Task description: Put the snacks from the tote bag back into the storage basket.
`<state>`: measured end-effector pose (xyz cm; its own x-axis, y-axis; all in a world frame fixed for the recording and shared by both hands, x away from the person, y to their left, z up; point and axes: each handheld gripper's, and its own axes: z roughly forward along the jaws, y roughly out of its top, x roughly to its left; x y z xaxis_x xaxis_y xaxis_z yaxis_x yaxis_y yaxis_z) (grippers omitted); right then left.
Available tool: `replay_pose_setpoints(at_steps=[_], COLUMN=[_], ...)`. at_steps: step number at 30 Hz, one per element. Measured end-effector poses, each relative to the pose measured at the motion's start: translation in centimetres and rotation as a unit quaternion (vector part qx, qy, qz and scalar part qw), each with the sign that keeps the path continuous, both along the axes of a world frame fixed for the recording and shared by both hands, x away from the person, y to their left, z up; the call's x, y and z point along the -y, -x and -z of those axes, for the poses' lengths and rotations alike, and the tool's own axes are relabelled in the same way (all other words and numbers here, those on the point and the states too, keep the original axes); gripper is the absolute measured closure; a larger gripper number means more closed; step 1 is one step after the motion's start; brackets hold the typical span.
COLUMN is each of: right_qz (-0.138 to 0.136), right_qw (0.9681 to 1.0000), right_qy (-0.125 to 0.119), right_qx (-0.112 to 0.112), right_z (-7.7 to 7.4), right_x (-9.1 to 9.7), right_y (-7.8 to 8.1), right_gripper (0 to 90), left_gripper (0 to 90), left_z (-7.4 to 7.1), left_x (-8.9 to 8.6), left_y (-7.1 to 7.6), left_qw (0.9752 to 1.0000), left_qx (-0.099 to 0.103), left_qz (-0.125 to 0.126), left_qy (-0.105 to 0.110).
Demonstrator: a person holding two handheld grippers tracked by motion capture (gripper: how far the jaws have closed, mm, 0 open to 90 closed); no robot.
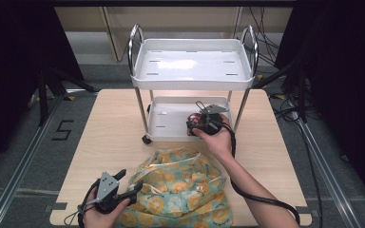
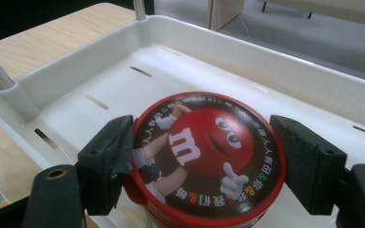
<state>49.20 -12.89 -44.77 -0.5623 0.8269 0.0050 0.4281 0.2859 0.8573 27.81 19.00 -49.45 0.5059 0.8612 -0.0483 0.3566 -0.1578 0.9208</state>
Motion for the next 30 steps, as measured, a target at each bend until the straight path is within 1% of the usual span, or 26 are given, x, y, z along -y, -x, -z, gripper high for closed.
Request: replay_pose_setpoints(at_steps=[4,5,6,7,8,9,11,12,13,14,15,16,17,18,19,20,21,22,23,24,25,26,27,28,29,30], right_qz=[-0.001,-0.002,-0.017,-0.016,-0.016,-0.005,-0.007,-0.005,-0.001,-0.001,-0.01,-0.012,-0.015,-0.01,-0.008,-0.01,-0.002,-0.002,-0.004,-0.004,-0.005,-0.008,-0.01,-0.012,-0.005,-0.006], right_qw=[1.0,1.0,0.9996,0.9997,0.9997,0.9999,0.9998,0.9999,1.0,1.0,0.9997,0.9997,0.9996,0.9997,0.9998,0.9997,0.9999,1.0,0.9998,0.9998,0.9999,0.9998,0.9998,0.9997,0.9998,0.9997], right_qy=[0.0,0.005,0.014,0.01,0.01,0.007,0.01,0.01,0.002,0.007,0.018,0.018,0.017,0.017,0.011,0.012,-0.003,-0.001,0.005,0.006,0.003,0.008,0.008,0.006,0.01,0.013], right_qx=[0.001,0.006,0.019,0.014,0.014,0.01,0.013,0.009,0.001,0.001,0.014,0.012,0.015,0.013,0.013,0.02,0.011,0.009,0.021,0.021,0.013,0.014,0.014,0.022,0.017,0.018], right_z=[0.01,0.01,0.04,0.08,0.08,0.07,0.09,0.04,0.08,0.08,0.09,0.08,0.1,0.09,0.08,0.01,-0.05,-0.18,-0.23,-0.32,-0.44,-0.56,-0.64,-0.63,-0.75,-0.82], right_x=[0.03,0.08,0.2,0.16,0.17,0.19,0.2,0.17,-0.09,-0.13,0.05,-0.01,0.02,-0.02,-0.1,-0.02,-0.22,-0.21,-0.11,-0.11,-0.14,-0.02,0.0,0.02,0.04,0.12], right_y=[0.02,-0.03,-0.27,-0.25,-0.24,-0.11,-0.1,0.01,0.19,0.2,-0.06,-0.03,-0.04,-0.05,0.05,-0.01,0.27,0.28,0.1,0.13,0.28,0.3,0.36,0.38,0.49,0.54], right_gripper=[26.6,26.6,26.6,26.6,26.6,26.6,26.5,26.5,26.5,26.4,26.4,26.3,26.2,26.1,25.8,25.0,23.5,21.8,20.5,19.3,18.7,18.1,17.4,17.2,17.1,16.8], left_gripper=[26.4,26.4,26.4,26.4,26.4,26.4,26.4,26.4,26.4,26.4,26.4,26.4,26.4,26.4,26.4,26.4,26.5,26.4,26.4,26.4,26.4,26.4,26.4,26.4,26.4,26.4], left_z=[0.01,0.01,0.02,0.02,0.02,0.02,0.04,0.04,0.04,0.03,0.03,0.04,0.03,0.04,0.04,0.03,0.03,0.03,0.05,0.04,0.03,0.03,0.04,0.03,0.03,0.02], left_x=[0.03,0.04,0.04,0.04,0.05,0.04,0.05,0.05,0.06,0.07,0.07,0.07,0.07,0.05,0.02,0.01,0.03,0.04,0.07,0.09,0.1,0.11,0.11,0.11,0.11,0.1], left_y=[0.01,0.01,0.01,0.0,-0.01,0.0,0.0,0.0,0.0,0.01,0.01,0.0,0.02,0.02,0.01,-0.01,-0.01,-0.01,-0.01,0.02,0.02,0.01,-0.01,-0.01,0.0,0.01], left_qw=[1.0,1.0,1.0,1.0,1.0,1.0,1.0,1.0,1.0,1.0,1.0,1.0,1.0,1.0,1.0,1.0,1.0,1.0,1.0,1.0,1.0,1.0,1.0,1.0,1.0,1.0], left_qx=[0.0,0.0,0.0,0.0,-0.001,-0.001,-0.001,-0.001,-0.001,-0.001,-0.001,-0.001,-0.002,-0.002,-0.003,-0.002,-0.001,-0.001,-0.001,-0.002,-0.002,-0.001,-0.001,-0.001,-0.001,-0.001], left_qz=[-0.001,-0.001,-0.001,-0.001,-0.001,-0.001,-0.001,0.0,-0.001,-0.001,-0.001,-0.001,-0.003,-0.002,-0.001,0.0,-0.001,-0.001,-0.001,-0.003,-0.002,-0.002,-0.001,-0.001,-0.002,-0.003], left_qy=[0.0,0.001,0.0,0.0,0.001,0.0,0.0,0.0,0.001,0.001,0.0,0.0,-0.002,-0.002,-0.002,-0.001,0.0,0.0,0.0,-0.001,-0.001,0.001,0.001,0.001,0.0,-0.001])
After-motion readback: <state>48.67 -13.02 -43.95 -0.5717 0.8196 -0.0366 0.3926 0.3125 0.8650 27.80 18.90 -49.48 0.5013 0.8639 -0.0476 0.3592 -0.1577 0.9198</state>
